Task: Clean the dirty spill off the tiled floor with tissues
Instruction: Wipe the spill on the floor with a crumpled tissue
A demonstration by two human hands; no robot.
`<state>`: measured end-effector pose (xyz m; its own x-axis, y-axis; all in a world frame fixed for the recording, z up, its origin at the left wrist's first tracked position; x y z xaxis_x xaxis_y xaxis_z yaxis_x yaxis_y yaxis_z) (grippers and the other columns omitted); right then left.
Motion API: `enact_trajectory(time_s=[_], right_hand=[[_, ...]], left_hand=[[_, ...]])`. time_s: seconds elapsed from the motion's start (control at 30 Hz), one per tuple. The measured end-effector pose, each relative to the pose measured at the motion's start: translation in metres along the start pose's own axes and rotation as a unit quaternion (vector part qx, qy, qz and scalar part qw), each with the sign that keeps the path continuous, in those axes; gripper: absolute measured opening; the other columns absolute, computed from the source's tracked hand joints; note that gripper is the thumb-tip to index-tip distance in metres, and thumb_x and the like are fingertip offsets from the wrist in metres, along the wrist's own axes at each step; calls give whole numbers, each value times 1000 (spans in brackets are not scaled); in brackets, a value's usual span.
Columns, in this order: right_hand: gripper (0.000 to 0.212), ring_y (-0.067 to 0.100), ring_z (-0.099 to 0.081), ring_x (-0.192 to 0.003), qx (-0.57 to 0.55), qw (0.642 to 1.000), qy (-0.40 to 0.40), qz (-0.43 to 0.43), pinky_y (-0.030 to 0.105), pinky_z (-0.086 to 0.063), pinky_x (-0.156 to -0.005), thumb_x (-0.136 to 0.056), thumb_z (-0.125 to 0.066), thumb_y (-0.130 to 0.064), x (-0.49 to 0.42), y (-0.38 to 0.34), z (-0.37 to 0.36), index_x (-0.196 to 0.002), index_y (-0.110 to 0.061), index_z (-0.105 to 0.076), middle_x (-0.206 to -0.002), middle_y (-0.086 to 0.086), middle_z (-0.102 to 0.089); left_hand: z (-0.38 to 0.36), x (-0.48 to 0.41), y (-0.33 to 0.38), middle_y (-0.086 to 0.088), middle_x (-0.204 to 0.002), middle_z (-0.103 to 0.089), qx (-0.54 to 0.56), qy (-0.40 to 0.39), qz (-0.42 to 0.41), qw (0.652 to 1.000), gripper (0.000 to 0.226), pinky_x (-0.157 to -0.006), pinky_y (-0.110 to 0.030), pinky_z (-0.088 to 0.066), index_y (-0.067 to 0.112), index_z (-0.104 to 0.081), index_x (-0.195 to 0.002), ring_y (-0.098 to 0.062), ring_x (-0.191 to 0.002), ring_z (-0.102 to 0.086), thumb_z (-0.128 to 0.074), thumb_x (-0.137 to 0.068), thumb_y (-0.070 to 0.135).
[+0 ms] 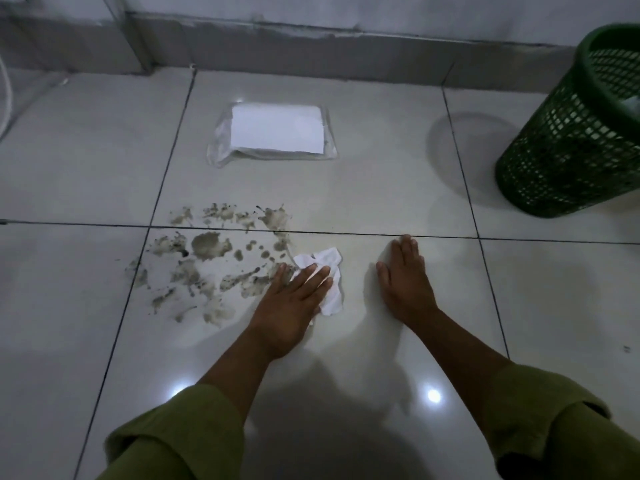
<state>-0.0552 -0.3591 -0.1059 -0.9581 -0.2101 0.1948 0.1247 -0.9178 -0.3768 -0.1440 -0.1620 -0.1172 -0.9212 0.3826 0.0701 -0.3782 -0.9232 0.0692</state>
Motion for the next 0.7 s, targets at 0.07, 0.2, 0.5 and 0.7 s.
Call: enact_trajectory(time_s=[0.07, 0.2, 0.5, 0.7], right_hand=[[52, 27, -5, -145, -3, 999, 8, 31, 37, -4, -117, -99, -33, -24, 3, -8, -1, -144, -1, -21, -156, 16, -12], [51, 39, -44, -128, 3, 987, 24, 160, 39, -27, -112, -91, -34, -24, 20, -39, -7, -128, 8, -48, -136, 27, -47], [75, 33, -10, -144, 59, 961, -55, 264, 41, -8, -116, -87, -31, -52, 47, -96, -51, -145, -6, -23, -154, 20, -16], [62, 36, -19, -141, 90, 967, -71, 227, 49, -22, -113, -91, -20, -34, 40, -95, -60, -144, -2, -24, -152, 20, -20]], left_hand=[[4, 0, -1, -2, -146, -41, 4, 3, 0, 1000, 52, -108, -51, -13, 17, -39, -138, -24, -135, -38, -35, -86, 25], [13, 15, -12, -3, -141, -48, 46, 11, -19, 999, 48, -110, -46, -9, 16, -49, -133, -22, -132, -42, -29, -92, 30], [20, 82, -64, -5, -153, -24, 128, 68, 203, 968, 58, -117, -39, -1, 18, -27, -144, -16, -143, -12, -16, -92, 41], [7, 129, -79, -16, -155, -14, 135, 62, 346, 926, 73, -117, -46, -7, 6, -22, -145, -26, -144, -6, -13, -87, 51]])
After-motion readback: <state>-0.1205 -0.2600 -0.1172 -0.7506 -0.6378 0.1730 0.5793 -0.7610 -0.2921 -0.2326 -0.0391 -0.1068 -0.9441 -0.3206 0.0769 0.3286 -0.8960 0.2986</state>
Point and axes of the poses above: each hand's wrist, its own x-axis away from the middle knuckle, its own z-axis out of the back of the hand, y = z × x, the point moved 3 cm from there along -x, towards the middle knuckle
